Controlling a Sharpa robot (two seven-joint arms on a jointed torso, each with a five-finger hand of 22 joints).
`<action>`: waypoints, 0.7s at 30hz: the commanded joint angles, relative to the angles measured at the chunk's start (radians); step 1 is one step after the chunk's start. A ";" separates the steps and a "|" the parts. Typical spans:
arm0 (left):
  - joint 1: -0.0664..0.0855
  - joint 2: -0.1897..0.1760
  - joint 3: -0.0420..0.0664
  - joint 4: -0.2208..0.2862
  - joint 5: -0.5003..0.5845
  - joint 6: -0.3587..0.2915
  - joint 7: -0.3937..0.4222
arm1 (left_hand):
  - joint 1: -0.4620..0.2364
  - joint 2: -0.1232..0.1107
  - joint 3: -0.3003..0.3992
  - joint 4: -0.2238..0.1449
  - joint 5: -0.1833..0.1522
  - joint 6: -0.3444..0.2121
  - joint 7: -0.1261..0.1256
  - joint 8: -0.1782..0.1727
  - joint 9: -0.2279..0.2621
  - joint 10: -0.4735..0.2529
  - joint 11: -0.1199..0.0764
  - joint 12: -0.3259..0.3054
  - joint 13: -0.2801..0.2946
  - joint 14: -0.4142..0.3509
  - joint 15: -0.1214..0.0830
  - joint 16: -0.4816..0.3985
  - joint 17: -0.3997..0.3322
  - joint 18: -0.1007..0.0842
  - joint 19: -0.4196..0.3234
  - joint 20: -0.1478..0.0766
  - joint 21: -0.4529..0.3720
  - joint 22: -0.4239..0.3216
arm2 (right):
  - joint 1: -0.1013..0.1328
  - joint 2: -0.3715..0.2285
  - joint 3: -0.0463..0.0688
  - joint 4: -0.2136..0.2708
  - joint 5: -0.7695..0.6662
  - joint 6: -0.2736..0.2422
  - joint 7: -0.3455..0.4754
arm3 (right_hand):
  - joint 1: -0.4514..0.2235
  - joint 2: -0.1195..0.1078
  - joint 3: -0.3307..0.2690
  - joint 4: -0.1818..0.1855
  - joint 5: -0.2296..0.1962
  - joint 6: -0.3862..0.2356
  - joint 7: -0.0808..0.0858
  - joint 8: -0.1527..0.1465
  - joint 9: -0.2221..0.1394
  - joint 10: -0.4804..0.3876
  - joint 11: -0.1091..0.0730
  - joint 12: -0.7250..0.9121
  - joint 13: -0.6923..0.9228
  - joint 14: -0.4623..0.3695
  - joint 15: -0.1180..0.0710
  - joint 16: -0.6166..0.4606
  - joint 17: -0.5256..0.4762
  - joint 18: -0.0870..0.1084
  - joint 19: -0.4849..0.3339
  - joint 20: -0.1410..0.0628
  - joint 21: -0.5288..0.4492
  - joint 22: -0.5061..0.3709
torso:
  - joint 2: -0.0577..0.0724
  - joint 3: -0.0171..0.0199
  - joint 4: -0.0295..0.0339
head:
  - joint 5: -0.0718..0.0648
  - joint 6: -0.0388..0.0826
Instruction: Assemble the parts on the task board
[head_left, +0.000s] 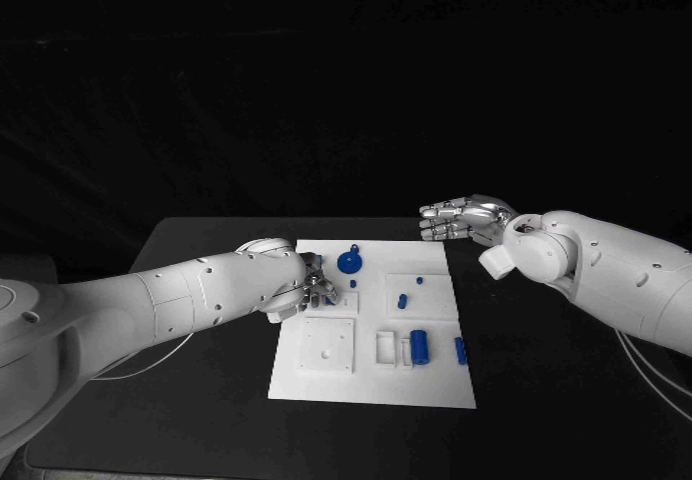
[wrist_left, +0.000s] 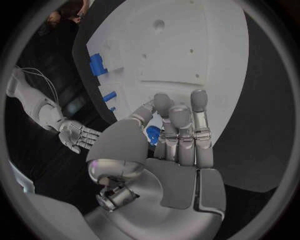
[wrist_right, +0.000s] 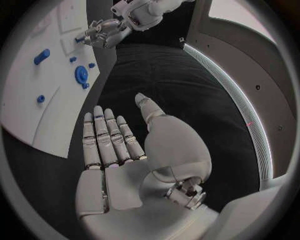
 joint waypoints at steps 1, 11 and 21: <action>-0.001 0.006 0.000 0.000 0.002 0.030 -0.004 | -0.004 0.004 0.026 -0.034 0.003 0.134 -0.124 0.003 0.290 0.037 -0.016 0.006 -0.001 -0.001 -0.004 0.004 0.000 -0.016 0.008 0.000 -0.004 0.016 | -0.001 0.001 0.000 0.000 0.001 0.023 0.005 | 0.007 0.000 -0.004 0.001 -0.005 -0.007 -0.003 -0.002 -0.002 -0.005 0.001 0.000 -0.001 -0.008 0.000 -0.002 0.001 0.000 -0.009 -0.001 -0.006 -0.001 | 0.001 -0.0002 -0.0006 | -0.001 0.000; 0.002 0.022 0.000 -0.018 0.000 0.036 -0.008 | -0.007 0.007 0.024 -0.026 -0.014 0.130 -0.124 0.001 0.292 0.037 -0.015 0.006 -0.003 -0.001 -0.004 0.003 -0.001 -0.015 0.007 0.000 -0.005 0.016 | -0.001 0.002 0.000 0.000 -0.003 0.023 0.005 | 0.006 0.001 -0.005 0.002 -0.005 -0.007 -0.002 -0.002 -0.001 -0.005 0.001 0.000 -0.001 -0.009 0.000 -0.002 0.001 0.000 -0.009 -0.001 -0.005 -0.001 | 0.001 -0.0004 0.0001 | -0.004 0.000; 0.003 0.042 0.000 -0.036 -0.006 0.059 -0.012 | -0.009 0.017 0.015 -0.001 -0.035 0.136 -0.125 -0.001 0.285 0.037 -0.015 0.007 -0.004 -0.001 -0.004 0.002 -0.001 -0.016 0.008 -0.001 -0.006 0.016 | -0.001 0.003 0.000 0.000 -0.033 0.023 0.003 | 0.016 0.000 -0.001 -0.007 -0.014 0.000 -0.003 -0.002 -0.001 -0.002 0.000 0.001 -0.001 -0.008 0.000 -0.002 0.001 0.000 -0.008 -0.001 -0.005 -0.001 | 0.000 -0.0004 -0.0001 | -0.005 -0.002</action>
